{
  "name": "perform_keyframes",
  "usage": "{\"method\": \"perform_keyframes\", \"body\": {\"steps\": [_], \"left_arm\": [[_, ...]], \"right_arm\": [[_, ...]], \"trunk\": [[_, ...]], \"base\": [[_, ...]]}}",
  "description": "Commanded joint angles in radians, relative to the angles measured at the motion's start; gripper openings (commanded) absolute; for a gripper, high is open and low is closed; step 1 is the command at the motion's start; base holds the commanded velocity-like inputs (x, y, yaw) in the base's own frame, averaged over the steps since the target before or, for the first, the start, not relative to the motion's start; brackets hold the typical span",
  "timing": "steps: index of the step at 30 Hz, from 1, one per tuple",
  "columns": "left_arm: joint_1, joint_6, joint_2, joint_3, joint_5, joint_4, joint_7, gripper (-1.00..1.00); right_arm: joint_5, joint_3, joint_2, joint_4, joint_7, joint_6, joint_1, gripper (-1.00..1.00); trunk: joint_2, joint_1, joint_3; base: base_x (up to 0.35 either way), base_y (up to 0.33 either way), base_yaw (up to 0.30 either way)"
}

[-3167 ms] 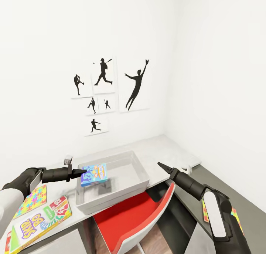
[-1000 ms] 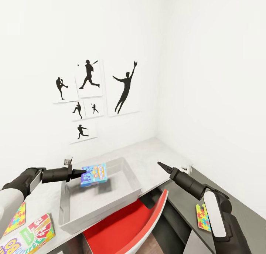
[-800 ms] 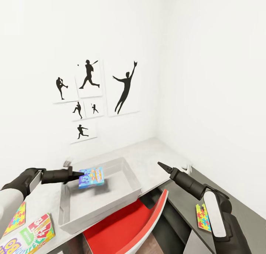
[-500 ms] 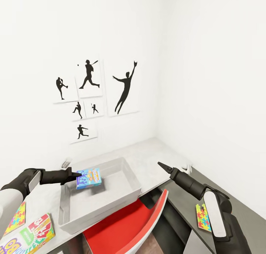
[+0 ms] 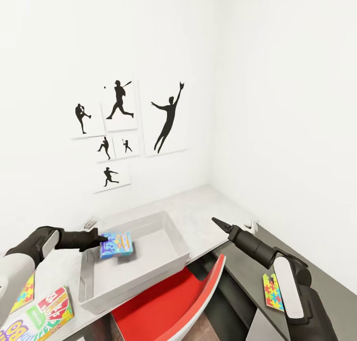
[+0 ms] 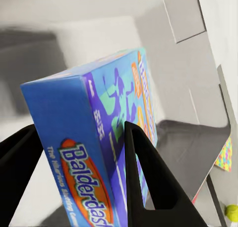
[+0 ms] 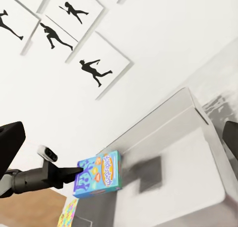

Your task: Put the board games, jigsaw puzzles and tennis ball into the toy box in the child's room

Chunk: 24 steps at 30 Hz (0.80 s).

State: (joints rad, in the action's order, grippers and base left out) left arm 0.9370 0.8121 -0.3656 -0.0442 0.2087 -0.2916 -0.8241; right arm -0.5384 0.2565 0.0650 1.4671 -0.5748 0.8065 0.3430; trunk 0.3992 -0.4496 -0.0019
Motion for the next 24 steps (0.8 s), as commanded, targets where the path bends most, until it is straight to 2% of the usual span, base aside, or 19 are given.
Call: {"method": "perform_keyframes", "body": {"steps": [1,10,15,24], "left_arm": [[0.0,0.007,0.002,-0.005,0.0,0.0,0.007,-1.0],[0.0,0.053,0.021,-0.002,-0.001,0.013,0.171,-1.0],[0.0,0.061,0.023,-0.002,-0.001,0.03,0.202,-1.0],[-0.001,0.065,0.024,-0.001,-0.003,0.035,0.213,-1.0]], "right_arm": [[0.0,0.003,0.001,0.0,-0.003,0.007,0.001,1.0],[-0.001,0.003,0.001,-0.001,-0.004,0.007,0.001,1.0],[-0.001,0.003,0.001,-0.001,-0.004,0.007,0.001,1.0],[-0.002,0.003,0.001,-0.001,-0.004,0.008,0.001,1.0]], "trunk": [[0.001,0.0,0.0],[0.001,0.0,0.0],[0.001,0.0,0.0],[0.001,0.0,0.0]], "base": [[0.0,0.0,0.0],[0.0,0.0,0.0],[0.0,0.0,0.0],[0.0,0.0,0.0]]}}
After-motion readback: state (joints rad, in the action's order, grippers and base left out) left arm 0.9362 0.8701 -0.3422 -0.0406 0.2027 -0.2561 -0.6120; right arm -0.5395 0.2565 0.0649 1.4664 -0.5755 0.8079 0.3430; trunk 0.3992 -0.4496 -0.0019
